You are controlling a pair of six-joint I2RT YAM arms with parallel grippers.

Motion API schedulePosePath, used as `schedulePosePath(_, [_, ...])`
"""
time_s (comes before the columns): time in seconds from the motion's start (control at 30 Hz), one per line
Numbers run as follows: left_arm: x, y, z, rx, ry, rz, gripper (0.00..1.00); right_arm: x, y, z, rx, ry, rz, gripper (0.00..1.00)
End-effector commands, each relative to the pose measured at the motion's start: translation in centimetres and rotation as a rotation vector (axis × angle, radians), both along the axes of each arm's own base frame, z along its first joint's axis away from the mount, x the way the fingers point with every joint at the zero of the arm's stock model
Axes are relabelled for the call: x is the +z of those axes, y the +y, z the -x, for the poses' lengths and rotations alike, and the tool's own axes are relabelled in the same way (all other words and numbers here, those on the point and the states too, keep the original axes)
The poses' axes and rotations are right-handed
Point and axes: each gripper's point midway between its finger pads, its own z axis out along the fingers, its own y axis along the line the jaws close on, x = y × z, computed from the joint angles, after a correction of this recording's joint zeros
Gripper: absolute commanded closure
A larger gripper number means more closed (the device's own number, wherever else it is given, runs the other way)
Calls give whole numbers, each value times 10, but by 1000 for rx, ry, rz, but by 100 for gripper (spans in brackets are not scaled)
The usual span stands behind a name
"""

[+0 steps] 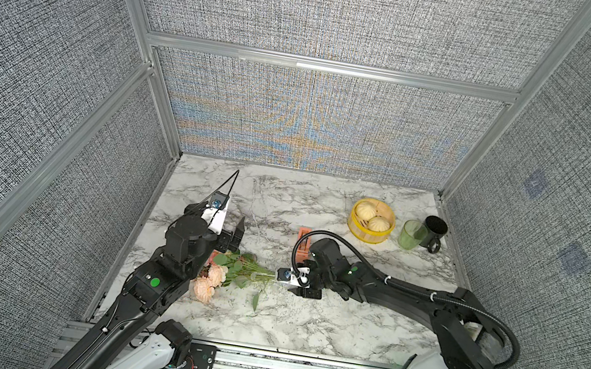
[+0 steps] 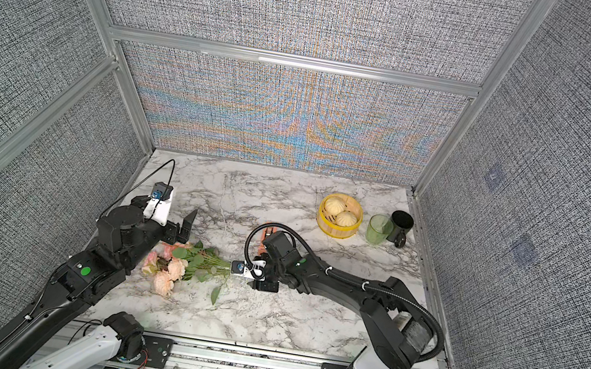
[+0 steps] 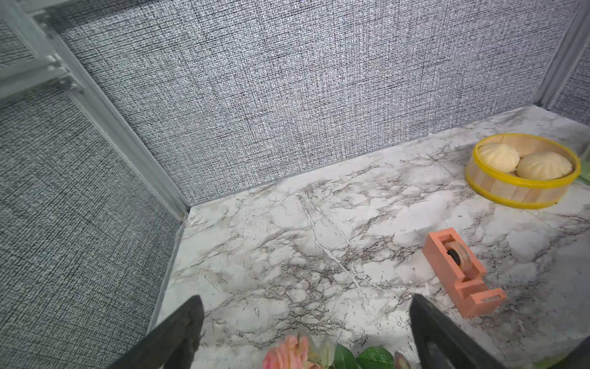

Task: Wrap bouquets with tape
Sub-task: Place the wrapped bouquet at the center of the board, then reset both arms

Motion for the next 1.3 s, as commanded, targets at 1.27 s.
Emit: schedulePosePath(1.27, [-177,194,-70,665,103,266,0,11,-361,-130,-1711,-110,-560,1])
